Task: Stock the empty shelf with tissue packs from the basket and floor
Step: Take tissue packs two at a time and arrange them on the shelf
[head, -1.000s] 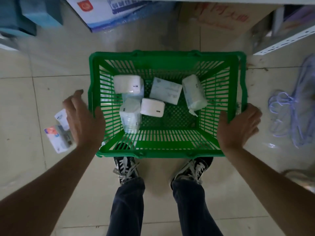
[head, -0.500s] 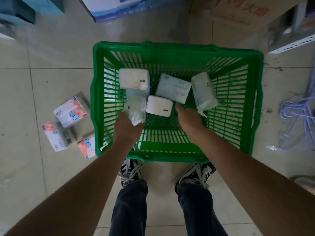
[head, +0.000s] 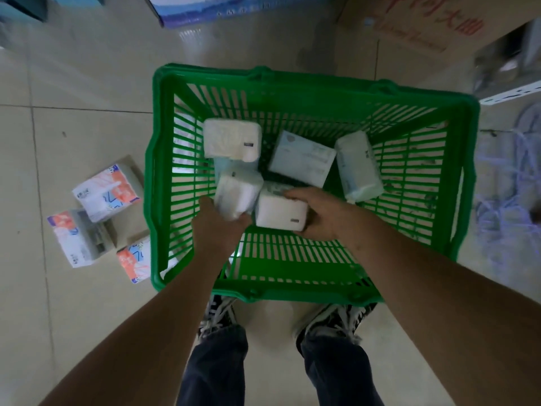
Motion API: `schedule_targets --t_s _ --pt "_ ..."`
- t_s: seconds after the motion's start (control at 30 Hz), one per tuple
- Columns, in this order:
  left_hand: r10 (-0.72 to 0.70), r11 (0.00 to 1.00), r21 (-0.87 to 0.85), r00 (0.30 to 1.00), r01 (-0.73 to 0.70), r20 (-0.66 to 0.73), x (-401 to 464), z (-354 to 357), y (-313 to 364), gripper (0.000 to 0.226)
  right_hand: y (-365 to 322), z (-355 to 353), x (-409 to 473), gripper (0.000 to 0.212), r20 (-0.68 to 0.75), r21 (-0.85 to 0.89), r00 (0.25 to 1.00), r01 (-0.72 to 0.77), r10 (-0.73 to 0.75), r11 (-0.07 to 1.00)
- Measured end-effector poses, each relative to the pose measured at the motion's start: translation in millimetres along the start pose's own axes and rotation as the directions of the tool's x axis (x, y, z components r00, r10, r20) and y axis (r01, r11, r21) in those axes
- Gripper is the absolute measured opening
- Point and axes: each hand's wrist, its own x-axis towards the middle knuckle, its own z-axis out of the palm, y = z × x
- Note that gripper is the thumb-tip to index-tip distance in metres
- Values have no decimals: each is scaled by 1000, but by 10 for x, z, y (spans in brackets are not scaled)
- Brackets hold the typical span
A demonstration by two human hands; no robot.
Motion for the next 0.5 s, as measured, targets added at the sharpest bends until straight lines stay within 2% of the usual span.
schedule_targets --t_s 0.07,0.2,0.33,0.4,0.5 --pt "55 998 -2 997 -55 49 -82 -116 102 61 102 -119 -116 11 23 6 1000 -9 9 1000" --pt "84 996 -19 956 -82 280 -236 -384 344 60 211 -279 -489 10 48 80 998 35 -39 996" --pt "117 976 -219 870 -10 479 -423 -655 670 20 111 -258 -944 26 3 178 981 192 -195 965" --pt "117 949 -308 831 68 544 -560 -803 863 25 21 -254 -1198 27 -6 179 967 252 -255 951" --pt "144 900 -405 768 160 624 -747 -1077 1117 46 -148 -225 -1621 18 -12 150 936 350 -352 925"
